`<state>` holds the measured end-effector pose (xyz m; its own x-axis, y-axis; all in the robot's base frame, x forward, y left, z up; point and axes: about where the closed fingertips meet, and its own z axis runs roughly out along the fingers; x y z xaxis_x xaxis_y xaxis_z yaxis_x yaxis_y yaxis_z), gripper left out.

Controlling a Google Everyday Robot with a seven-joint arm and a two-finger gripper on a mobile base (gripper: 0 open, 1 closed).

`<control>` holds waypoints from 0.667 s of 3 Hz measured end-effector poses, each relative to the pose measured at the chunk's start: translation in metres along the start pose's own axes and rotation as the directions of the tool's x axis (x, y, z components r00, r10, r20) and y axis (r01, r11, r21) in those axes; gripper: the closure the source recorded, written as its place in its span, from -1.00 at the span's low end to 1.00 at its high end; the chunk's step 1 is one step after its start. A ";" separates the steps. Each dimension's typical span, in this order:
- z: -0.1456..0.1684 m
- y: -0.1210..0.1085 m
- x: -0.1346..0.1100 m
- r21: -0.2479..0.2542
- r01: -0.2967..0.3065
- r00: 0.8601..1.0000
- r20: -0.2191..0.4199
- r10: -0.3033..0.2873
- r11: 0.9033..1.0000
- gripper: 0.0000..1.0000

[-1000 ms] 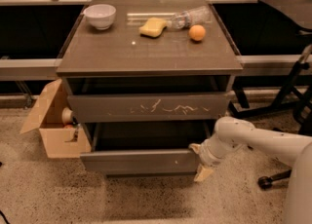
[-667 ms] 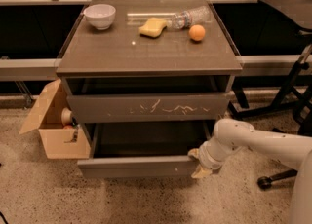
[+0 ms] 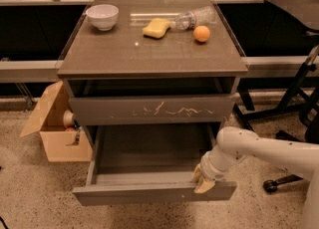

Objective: Open middle drawer

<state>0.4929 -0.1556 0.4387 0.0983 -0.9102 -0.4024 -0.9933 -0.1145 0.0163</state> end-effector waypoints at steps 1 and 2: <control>0.003 0.008 -0.004 -0.011 0.003 1.000 0.017 -0.003 1.000 0.67; 0.003 0.008 -0.004 -0.011 0.003 1.000 0.017 -0.003 1.000 0.22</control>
Offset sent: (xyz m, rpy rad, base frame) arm -0.0081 0.0049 -0.0009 0.0155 0.0103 0.0066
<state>0.4848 -0.1511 0.4377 0.1001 -0.9032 -0.4175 -0.9923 -0.1214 0.0248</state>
